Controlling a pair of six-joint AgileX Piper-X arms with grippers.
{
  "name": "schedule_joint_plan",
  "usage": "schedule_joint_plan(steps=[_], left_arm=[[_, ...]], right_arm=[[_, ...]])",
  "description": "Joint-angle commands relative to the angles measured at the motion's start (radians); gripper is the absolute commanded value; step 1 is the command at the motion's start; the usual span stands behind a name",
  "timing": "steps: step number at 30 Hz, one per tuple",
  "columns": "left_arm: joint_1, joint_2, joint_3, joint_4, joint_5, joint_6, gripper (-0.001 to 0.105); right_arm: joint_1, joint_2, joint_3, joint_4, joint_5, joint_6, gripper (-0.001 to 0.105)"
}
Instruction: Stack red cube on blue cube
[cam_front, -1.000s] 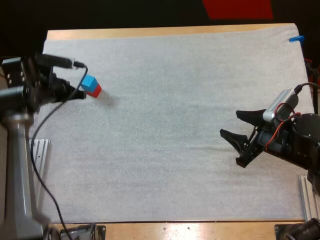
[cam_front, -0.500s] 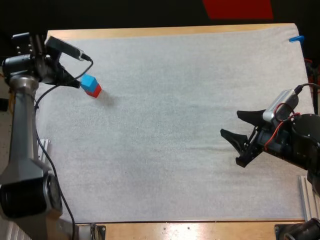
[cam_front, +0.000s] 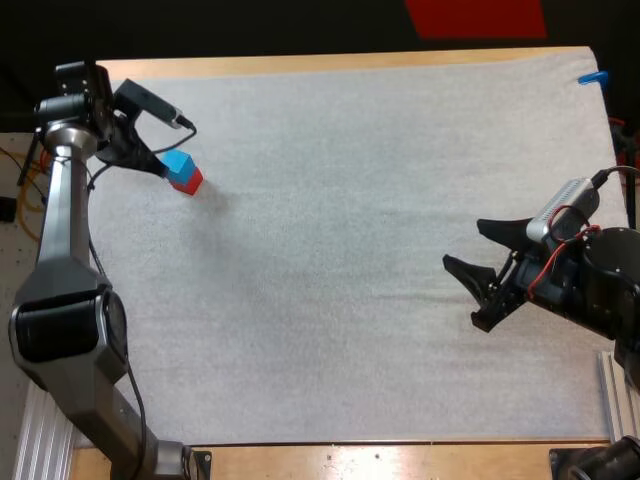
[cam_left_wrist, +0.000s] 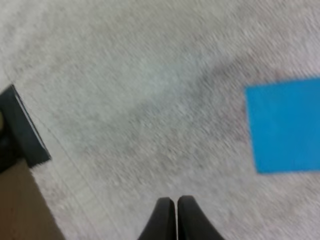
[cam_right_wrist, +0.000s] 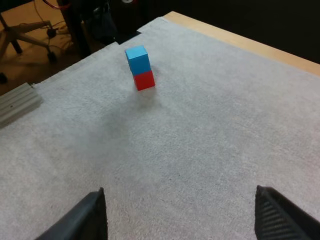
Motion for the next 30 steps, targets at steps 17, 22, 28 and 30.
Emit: schedule_joint_plan(steps=[17,22,28,30], left_arm=[[-0.042,0.172,-0.087,-0.091,-0.099,-0.055,0.0],[-0.042,0.2,-0.088,-0.088,-0.051,-0.076,0.0],[-0.042,0.206,-0.088,-0.092,-0.038,-0.084,0.0],[-0.042,0.206,-0.088,-0.092,-0.026,-0.087,0.0]], right_arm=[[0.001,0.015,-0.009,0.069,0.019,0.001,0.061],[0.001,0.015,-0.009,0.069,0.032,0.001,0.061],[0.001,0.015,-0.009,0.069,0.037,0.001,0.061],[0.001,0.015,-0.009,0.069,0.041,0.001,0.061]])
